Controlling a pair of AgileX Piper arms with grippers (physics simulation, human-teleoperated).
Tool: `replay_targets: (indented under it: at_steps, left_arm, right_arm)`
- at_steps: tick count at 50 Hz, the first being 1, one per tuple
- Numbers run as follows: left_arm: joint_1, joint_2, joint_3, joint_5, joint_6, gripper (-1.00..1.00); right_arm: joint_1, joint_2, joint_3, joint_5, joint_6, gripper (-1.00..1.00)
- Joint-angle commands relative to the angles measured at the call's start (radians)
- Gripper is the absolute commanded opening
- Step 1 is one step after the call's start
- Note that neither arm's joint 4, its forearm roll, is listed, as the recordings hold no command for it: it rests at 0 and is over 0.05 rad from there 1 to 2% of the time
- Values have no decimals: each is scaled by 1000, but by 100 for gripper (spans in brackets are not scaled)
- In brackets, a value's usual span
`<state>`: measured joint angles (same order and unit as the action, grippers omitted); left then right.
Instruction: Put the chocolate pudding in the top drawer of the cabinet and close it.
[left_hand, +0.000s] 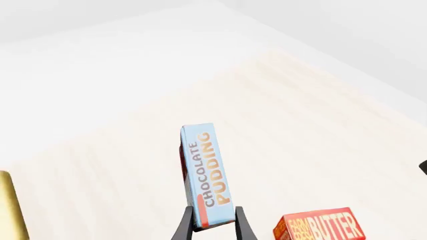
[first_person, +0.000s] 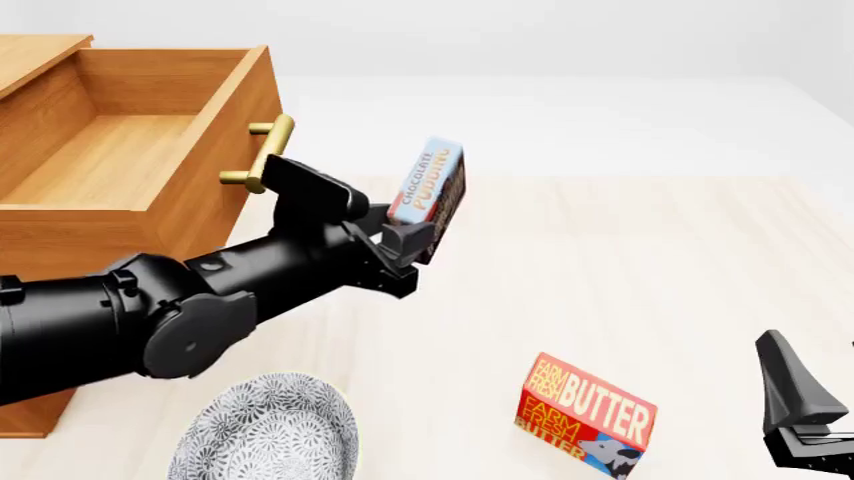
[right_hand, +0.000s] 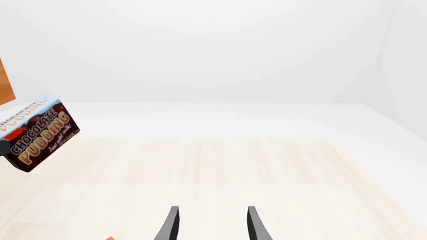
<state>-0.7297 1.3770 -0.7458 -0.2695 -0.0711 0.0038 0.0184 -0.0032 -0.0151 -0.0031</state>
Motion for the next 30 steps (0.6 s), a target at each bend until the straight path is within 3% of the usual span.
replay_targets:
  at_steps: [1,4,17,30]
  left_arm:
    - [-5,-69,-16,59,36,-100]
    - [6,-109,-40,96,83,-100]
    - [6,-165,-80,172,101,-100]
    - [21,-189,-167,296,163,-100]
  right_arm:
    - [0,0,0,0,0,100]
    - [0,0,0,0,0,100]
    - [0,0,0,0,0,100]
    - [0,0,0,0,0,100]
